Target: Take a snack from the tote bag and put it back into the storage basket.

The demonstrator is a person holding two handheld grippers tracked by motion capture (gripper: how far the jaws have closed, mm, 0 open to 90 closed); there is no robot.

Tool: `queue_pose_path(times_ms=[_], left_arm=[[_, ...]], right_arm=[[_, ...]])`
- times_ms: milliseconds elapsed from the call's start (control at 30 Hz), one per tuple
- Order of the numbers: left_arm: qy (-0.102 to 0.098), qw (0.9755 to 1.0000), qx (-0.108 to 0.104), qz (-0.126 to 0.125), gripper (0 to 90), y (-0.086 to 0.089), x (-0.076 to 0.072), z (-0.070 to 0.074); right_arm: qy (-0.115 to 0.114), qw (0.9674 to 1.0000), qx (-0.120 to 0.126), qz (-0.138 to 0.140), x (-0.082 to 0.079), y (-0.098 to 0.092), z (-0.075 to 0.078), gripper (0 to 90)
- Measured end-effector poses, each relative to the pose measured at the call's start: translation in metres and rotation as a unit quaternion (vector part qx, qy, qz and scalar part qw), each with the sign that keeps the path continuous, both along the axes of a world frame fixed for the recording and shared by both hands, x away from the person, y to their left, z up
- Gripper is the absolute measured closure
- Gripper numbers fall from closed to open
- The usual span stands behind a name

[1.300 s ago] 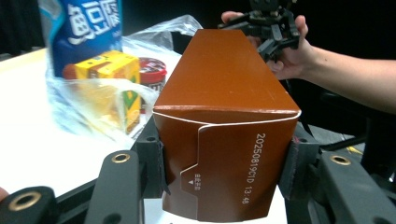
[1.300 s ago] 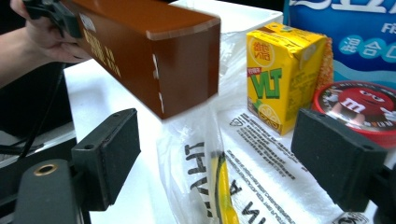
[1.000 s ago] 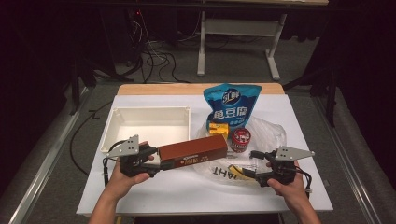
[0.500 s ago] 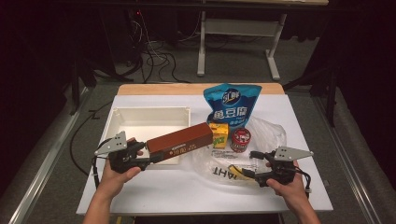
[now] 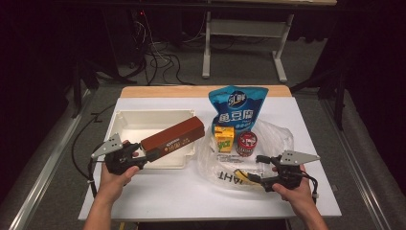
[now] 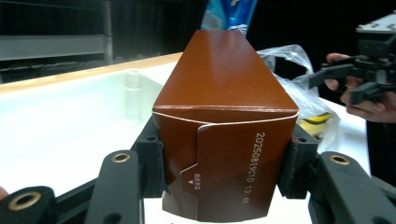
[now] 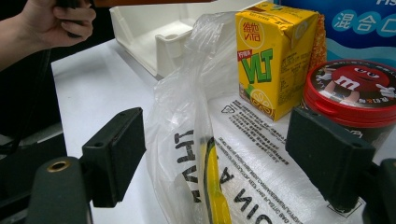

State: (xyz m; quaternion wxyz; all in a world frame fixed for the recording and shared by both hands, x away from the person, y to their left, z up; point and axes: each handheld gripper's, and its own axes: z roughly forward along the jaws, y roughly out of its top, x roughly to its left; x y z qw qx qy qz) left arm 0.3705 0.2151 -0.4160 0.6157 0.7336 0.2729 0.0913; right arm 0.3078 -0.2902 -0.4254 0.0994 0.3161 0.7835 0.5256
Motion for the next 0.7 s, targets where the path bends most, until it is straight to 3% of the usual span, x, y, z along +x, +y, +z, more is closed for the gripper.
queue_pose_path(times_ms=[500,700], left_arm=[[0.027,0.9971,0.014,0.070,47.4,0.012,0.008,-0.013],[0.036,0.9954,0.036,0.082,47.4,0.008,0.011,-0.019]], right_arm=[[0.002,1.0000,0.000,-0.001,0.001,-0.001,-0.002,20.1],[0.001,1.0000,0.001,-0.006,0.002,-0.002,-0.002,19.6]])
